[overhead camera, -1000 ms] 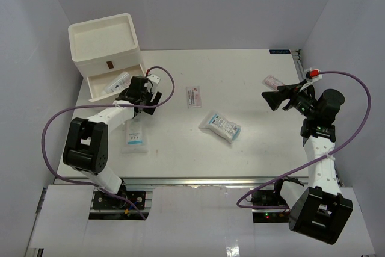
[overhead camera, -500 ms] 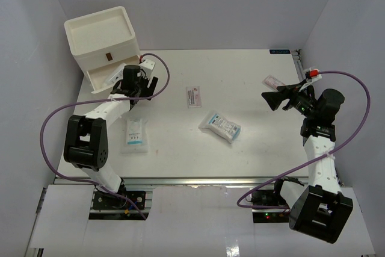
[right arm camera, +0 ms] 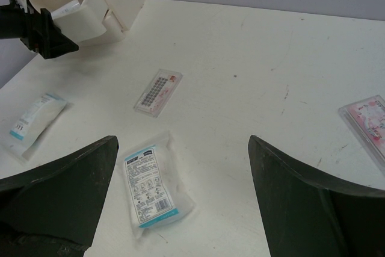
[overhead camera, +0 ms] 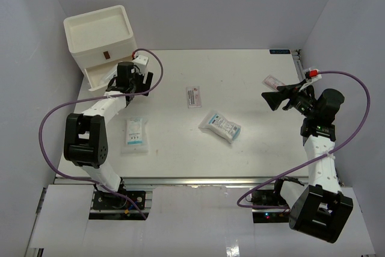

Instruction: Organize the makeup

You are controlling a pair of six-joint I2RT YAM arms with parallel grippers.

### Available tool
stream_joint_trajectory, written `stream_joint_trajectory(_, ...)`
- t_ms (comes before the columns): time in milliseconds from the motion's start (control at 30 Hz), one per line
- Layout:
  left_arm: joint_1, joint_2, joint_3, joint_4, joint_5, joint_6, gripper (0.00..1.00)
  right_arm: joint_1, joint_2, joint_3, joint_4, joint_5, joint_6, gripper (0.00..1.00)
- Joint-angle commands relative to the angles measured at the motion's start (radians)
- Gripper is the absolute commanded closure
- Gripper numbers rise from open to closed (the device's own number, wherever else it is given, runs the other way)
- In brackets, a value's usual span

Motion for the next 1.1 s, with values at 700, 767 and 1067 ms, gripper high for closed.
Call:
stream_joint_trajectory(700, 0.148, -0.097, -0.236, 0.334, -0.033, -0.044, 0.08, -0.002, 0.007, 0.003, 0.038, -0.016, -0.01, 0.05)
stream_joint_trajectory(767, 0.175, -0.088, -0.234, 0.342, -0.04, -0.043, 0.09, -0.003, 0.01, 0.003, 0.038, -0.017, -0.011, 0.05)
stream_joint_trajectory(1067, 0.204, -0.001, -0.132, 0.394, -0.15, -0.017, 0.03, -0.002, 0.016, 0.003, 0.036, -0.017, -0.011, 0.05)
